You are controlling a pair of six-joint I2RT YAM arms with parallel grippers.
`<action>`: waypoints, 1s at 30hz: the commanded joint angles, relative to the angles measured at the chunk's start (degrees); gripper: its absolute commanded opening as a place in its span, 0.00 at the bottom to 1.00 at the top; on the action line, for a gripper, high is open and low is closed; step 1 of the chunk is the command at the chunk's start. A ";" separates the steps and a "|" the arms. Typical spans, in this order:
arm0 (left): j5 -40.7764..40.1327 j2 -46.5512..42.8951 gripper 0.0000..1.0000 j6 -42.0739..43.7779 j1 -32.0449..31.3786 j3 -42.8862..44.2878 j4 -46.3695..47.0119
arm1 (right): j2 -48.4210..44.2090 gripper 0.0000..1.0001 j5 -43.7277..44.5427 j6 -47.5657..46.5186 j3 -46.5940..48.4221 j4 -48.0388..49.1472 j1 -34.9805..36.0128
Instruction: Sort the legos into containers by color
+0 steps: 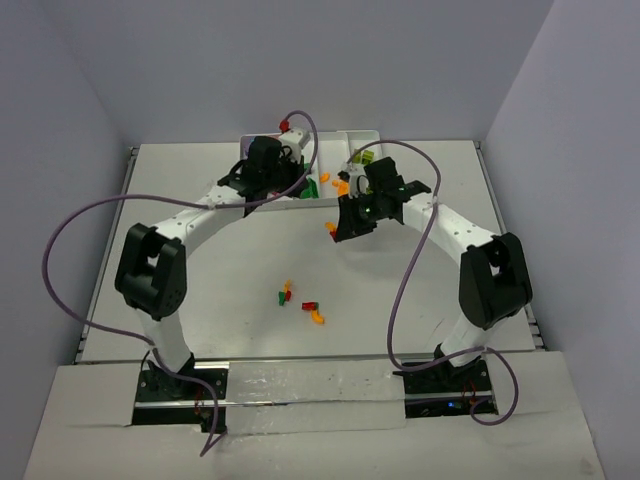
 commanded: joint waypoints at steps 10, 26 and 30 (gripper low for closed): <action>-3.80 21.75 0.00 0.29 4.67 20.07 6.62 | -5.81 0.00 4.20 -3.34 -0.40 -0.80 -4.54; -1.03 40.30 0.02 1.46 10.13 42.37 13.45 | -4.41 0.00 3.50 -3.60 -0.40 -0.54 -5.50; 0.31 42.44 0.05 1.63 10.58 45.38 14.13 | -4.06 0.00 3.41 -3.53 -0.31 -0.48 -5.59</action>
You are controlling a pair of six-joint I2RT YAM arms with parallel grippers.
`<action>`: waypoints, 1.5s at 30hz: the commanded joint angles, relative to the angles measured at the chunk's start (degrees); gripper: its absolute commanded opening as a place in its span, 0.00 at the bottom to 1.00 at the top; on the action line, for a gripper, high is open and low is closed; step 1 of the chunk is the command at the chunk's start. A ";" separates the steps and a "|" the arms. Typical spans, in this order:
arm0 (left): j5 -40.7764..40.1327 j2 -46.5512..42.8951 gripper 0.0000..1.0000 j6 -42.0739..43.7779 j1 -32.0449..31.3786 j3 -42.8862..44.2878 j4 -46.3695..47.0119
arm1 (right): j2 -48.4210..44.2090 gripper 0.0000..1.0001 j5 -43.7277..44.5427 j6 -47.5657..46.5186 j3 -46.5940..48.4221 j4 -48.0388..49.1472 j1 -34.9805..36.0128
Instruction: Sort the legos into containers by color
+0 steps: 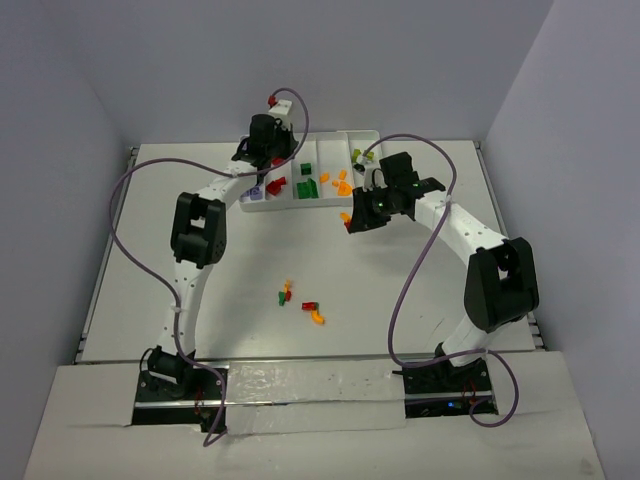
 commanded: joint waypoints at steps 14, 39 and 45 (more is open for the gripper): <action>2.82 3.65 0.49 0.64 0.37 7.49 4.28 | -1.46 0.00 -0.33 -1.06 -0.26 0.39 -0.66; 42.29 -51.90 0.67 14.38 -0.51 -47.12 -17.93 | -0.73 0.00 -24.54 -3.09 -1.16 -0.83 -0.51; 49.99 -56.29 0.69 30.90 -0.29 -47.82 -31.67 | 2.45 0.00 -40.03 -9.23 0.01 -6.64 -0.49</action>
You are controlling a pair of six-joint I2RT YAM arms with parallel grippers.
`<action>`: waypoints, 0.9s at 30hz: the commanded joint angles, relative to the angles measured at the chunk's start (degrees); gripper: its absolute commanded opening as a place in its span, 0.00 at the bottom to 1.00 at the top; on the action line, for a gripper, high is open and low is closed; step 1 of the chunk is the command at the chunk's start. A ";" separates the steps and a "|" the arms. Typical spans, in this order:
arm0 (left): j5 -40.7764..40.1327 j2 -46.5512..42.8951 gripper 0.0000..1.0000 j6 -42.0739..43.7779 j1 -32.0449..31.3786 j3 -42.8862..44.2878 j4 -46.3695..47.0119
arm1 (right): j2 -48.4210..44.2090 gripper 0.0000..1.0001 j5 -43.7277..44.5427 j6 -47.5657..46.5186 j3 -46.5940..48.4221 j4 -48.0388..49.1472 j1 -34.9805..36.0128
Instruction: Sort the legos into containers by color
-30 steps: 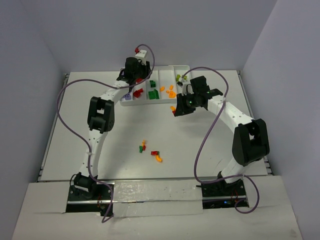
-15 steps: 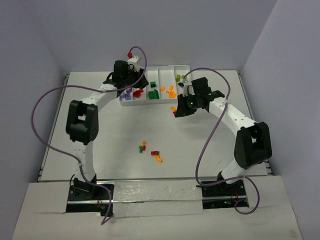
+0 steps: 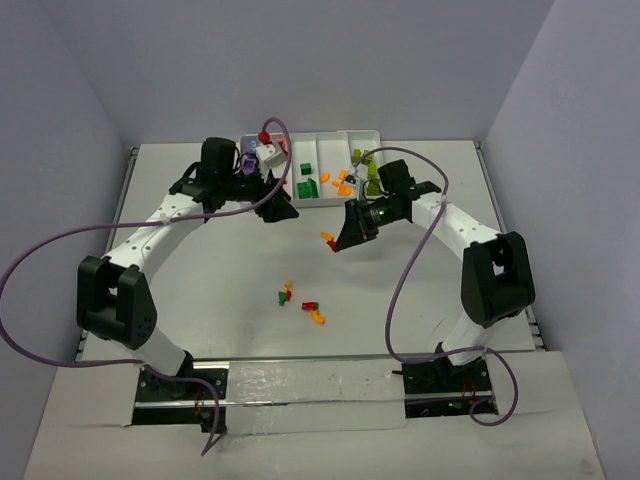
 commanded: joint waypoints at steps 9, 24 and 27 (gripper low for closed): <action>16.04 -7.91 0.80 28.17 0.68 -5.22 -19.86 | 3.59 0.00 -25.39 -8.64 3.15 -10.31 0.57; 3.33 -10.57 0.59 36.63 -4.06 -6.38 -20.58 | 5.82 0.00 -26.63 -6.05 1.85 -8.81 5.09; 2.43 -11.24 0.56 35.95 -4.97 -6.23 -19.56 | 5.91 0.00 -26.39 -5.80 1.75 -8.66 5.53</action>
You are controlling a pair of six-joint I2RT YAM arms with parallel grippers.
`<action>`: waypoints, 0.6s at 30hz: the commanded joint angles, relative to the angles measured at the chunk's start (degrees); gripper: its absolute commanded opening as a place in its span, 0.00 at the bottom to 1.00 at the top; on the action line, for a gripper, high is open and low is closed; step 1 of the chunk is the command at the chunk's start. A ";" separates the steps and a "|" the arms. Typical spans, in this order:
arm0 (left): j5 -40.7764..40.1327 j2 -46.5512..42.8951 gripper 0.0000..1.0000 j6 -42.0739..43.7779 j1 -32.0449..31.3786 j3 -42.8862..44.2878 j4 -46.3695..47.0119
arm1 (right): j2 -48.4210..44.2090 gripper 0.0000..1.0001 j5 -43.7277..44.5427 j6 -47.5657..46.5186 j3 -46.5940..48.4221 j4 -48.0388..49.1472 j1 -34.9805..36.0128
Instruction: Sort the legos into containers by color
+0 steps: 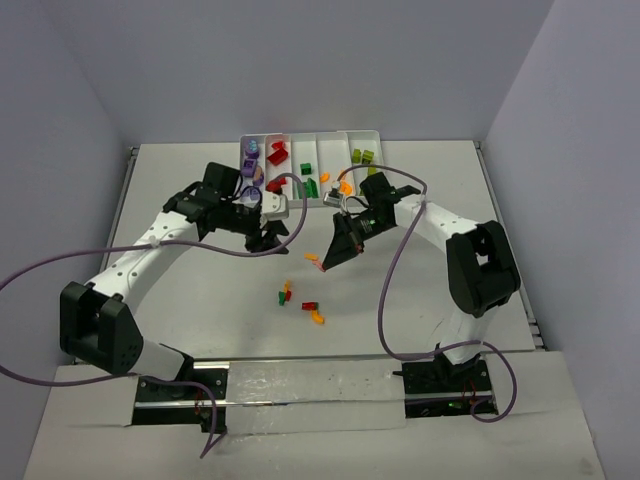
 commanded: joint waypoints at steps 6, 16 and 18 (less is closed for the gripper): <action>-3.40 -4.16 0.56 6.04 -4.58 -0.74 0.01 | 0.34 0.00 -0.82 -1.21 1.90 -1.59 1.13; -5.28 -5.88 0.54 10.88 -8.22 -1.85 -1.14 | 0.21 0.00 -0.96 -1.30 2.08 -1.67 1.63; -5.76 -5.54 0.53 10.96 -8.91 -1.48 -0.94 | 0.13 0.00 -0.96 -1.49 2.14 -1.86 1.82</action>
